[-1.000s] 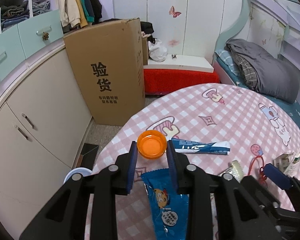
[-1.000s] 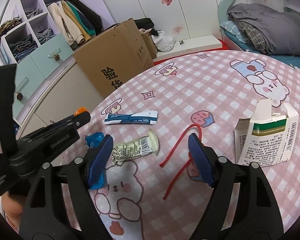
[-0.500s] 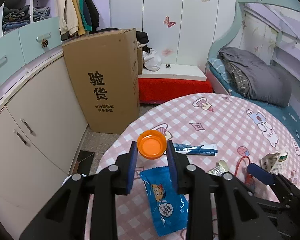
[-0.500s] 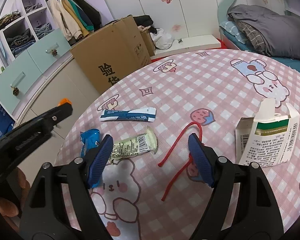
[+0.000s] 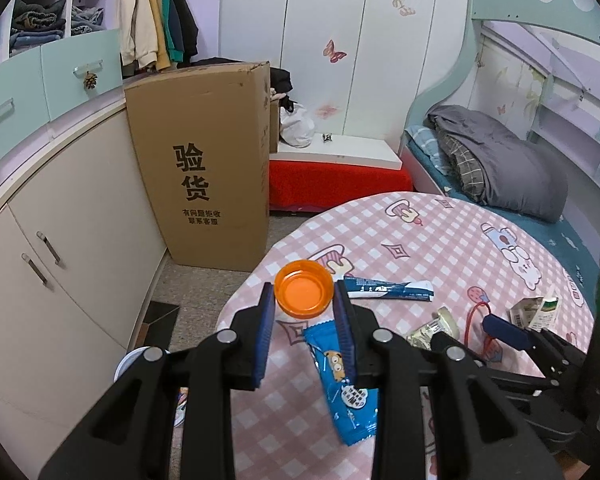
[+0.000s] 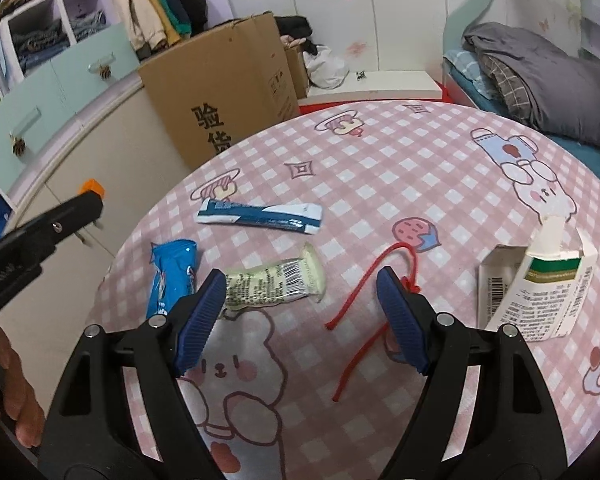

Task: Collect trash
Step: 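Close the left tool on the blue snack bag beside the orange cap, then grasp the blue-white toothpaste tube with the right tool and lift it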

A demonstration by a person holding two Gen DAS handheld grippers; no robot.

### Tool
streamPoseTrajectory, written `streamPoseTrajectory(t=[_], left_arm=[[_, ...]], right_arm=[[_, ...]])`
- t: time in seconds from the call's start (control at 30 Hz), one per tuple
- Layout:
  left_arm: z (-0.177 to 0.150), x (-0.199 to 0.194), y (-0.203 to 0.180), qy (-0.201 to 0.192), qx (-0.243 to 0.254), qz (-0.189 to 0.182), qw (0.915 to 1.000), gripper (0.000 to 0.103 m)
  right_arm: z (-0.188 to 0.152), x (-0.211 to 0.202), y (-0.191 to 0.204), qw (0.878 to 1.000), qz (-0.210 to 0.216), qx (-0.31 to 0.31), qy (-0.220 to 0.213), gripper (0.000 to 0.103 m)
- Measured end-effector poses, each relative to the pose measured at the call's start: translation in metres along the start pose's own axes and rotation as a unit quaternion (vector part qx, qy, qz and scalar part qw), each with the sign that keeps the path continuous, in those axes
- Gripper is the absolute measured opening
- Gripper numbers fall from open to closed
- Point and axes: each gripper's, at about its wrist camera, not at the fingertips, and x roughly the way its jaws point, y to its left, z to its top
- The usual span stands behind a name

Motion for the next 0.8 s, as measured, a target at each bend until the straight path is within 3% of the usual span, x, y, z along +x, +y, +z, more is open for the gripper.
streamPoseTrajectory(t=[0.43, 0.8], left_arm=[[-0.003, -0.005, 0.030, -0.005, -0.015, -0.008, 0.9998, 0.029], [-0.007, -0.001, 0.048, 0.003, -0.030, -0.009, 0.9995, 0.028]], right_arm=[[0.016, 0.021, 0.031, 0.993, -0.029, -0.099, 0.057, 0.076], [0.034, 0.034, 0.020, 0.989, -0.037, -0.119, 0.078, 0.076]])
